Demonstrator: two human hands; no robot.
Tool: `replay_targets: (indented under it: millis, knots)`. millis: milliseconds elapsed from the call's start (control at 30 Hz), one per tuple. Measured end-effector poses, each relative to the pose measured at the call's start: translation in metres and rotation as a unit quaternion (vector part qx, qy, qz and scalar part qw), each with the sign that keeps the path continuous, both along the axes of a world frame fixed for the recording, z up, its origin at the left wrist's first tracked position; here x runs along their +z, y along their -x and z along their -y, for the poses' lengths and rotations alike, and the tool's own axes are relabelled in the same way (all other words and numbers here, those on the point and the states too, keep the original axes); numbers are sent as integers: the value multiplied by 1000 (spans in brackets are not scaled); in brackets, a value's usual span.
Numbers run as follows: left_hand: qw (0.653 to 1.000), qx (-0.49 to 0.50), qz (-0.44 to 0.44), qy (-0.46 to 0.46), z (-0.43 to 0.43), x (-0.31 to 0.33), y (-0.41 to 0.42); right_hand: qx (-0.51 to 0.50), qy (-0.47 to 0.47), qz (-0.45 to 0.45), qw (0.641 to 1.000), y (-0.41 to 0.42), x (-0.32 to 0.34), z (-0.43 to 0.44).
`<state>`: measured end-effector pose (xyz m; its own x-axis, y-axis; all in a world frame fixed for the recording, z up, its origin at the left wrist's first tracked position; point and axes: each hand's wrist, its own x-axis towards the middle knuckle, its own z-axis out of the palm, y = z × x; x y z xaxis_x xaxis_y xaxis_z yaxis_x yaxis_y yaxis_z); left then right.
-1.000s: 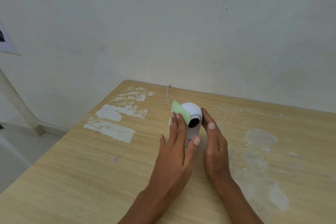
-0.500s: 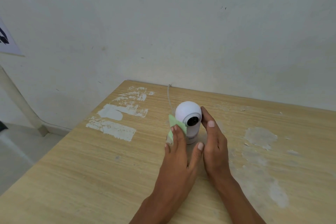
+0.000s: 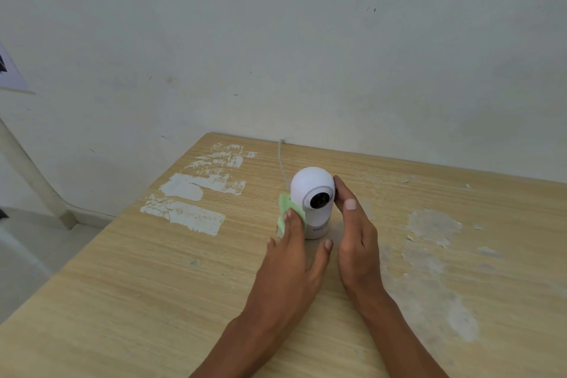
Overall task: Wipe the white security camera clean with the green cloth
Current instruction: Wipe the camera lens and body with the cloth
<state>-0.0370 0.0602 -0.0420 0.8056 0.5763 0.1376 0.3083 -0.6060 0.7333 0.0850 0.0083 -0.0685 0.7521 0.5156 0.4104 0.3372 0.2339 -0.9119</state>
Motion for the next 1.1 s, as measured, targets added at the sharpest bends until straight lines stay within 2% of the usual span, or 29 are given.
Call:
replay_targets:
  millis: [100, 200, 300, 333, 467, 633, 700, 800, 867, 967, 1033, 1100]
  knots:
    - [994, -3, -82, -75, 2, -8, 4, -4, -1, -2, 1000, 0, 0, -1]
    - [973, -5, -142, -180, 5, -11, 7, -6, -2, -3, 1000, 0, 1, -1]
    - [957, -2, -174, -231, 9, -11, 8, -6, 6, -1, 1000, 2, 2, 1]
    - [956, 1, -176, -235, 10, -9, 9, -6, 8, -1, 1000, 3, 3, 1]
    - [948, 12, -89, -305, 5, -6, 13, -8, 26, 8, 1000, 4, 13, 5]
    - [958, -7, -77, -276, -16, -8, 11, -47, 66, 42, 996, 8, 27, 17]
    - [980, -10, -20, -198, -21, -3, 14, -68, 93, 63, 991, 11, 30, 25]
    - [996, 25, 89, 6, -20, 4, 21, -119, 90, 89, 985, 18, 32, 37]
    - [977, 17, 132, 169, -20, 9, 23, -123, 96, 99, 983, 24, 33, 44]
    - [912, -14, 160, 377, -22, 20, 25, -45, 146, 60, 986, 31, 35, 50]
    - [888, -28, 164, 428, -22, 24, 26, 19, 166, 17, 986, 33, 35, 52]
    - [891, -24, 163, 424, -22, 23, 25, 48, 183, 15, 982, 36, 34, 53]
